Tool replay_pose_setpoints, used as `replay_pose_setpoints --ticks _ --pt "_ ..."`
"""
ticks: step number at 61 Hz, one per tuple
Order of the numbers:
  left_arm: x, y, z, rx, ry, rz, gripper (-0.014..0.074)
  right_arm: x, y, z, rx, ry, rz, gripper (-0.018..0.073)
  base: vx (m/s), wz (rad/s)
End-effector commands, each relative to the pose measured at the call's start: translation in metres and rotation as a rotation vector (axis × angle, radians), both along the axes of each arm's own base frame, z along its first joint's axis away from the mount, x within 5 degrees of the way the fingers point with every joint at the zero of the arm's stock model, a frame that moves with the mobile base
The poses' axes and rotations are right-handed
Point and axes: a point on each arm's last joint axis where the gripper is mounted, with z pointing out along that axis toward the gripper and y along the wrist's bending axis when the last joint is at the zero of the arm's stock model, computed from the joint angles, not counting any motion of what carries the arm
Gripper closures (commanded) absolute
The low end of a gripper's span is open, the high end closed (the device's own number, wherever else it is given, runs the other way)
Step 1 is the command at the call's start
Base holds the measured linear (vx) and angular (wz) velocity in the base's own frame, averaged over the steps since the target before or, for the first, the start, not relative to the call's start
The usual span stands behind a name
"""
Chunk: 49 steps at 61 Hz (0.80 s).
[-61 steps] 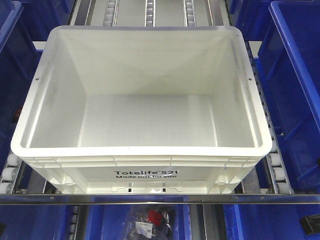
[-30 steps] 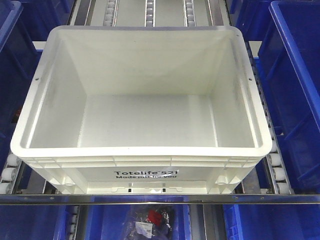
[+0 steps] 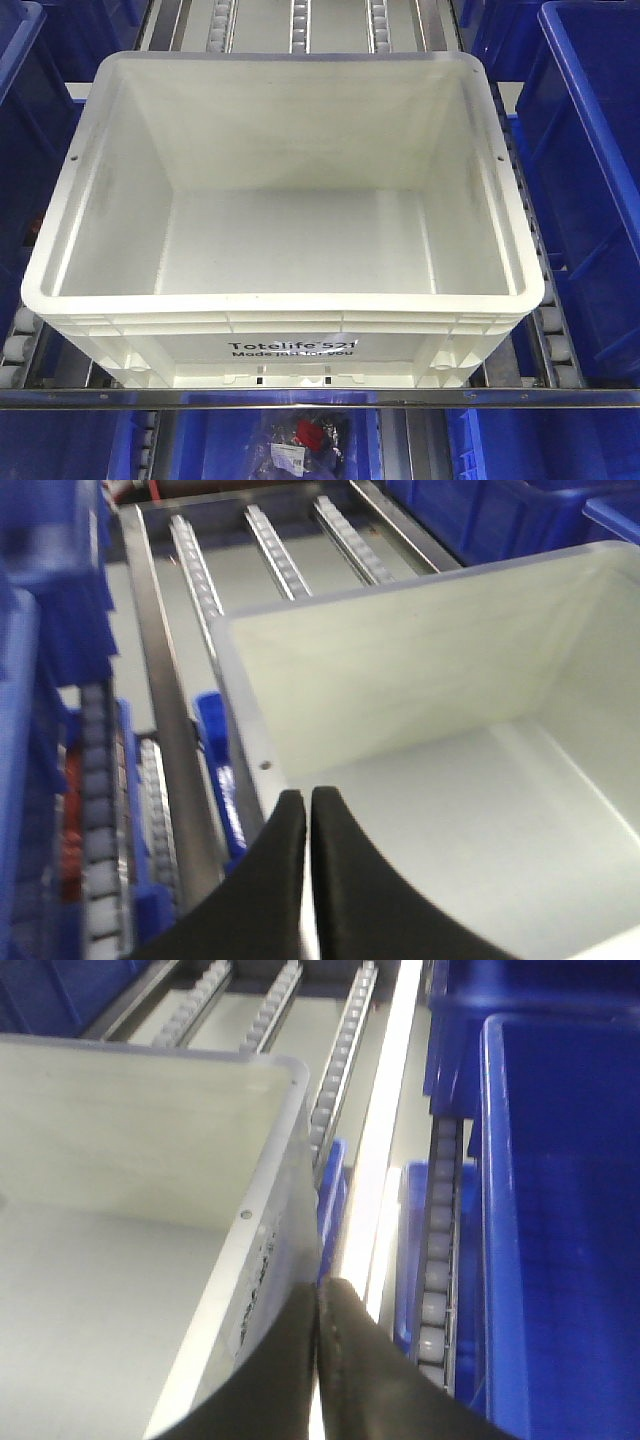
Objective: Move bin from left to right shelf
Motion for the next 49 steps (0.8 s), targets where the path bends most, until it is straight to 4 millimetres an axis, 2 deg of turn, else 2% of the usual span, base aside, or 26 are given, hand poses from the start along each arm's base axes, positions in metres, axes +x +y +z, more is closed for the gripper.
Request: replay_pose_setpoints --ticks 1,10,25,31,40,44,49 --pt "0.017 -0.006 0.014 -0.082 -0.028 0.001 0.0604 0.017 0.002 0.015 0.003 -0.048 -0.007 0.0566 0.0 0.0" --pt "0.032 -0.009 0.008 -0.08 0.016 0.006 0.0604 0.03 0.004 0.009 -0.004 -0.009 -0.007 0.0566 0.0 0.0" --pt "0.033 -0.008 0.007 -0.068 0.016 0.007 0.06 0.033 0.005 0.011 0.009 -0.042 -0.009 0.056 0.0 0.0" --pt "0.033 -0.008 0.007 -0.067 0.016 0.007 0.0577 0.033 0.005 0.012 0.023 -0.041 -0.007 0.0529 0.0 0.0" --pt "0.033 -0.008 0.007 -0.067 0.016 0.006 0.0492 0.032 0.007 0.012 0.053 -0.036 -0.002 0.0392 0.0 0.0" --pt "0.033 -0.008 0.007 -0.067 0.016 0.006 0.0436 0.032 0.007 0.012 0.051 -0.037 -0.002 0.0295 0.0 0.0" --pt "0.033 -0.008 0.007 -0.063 0.015 0.005 0.0342 0.032 0.007 0.012 0.051 -0.037 -0.002 0.012 0.0 0.0"
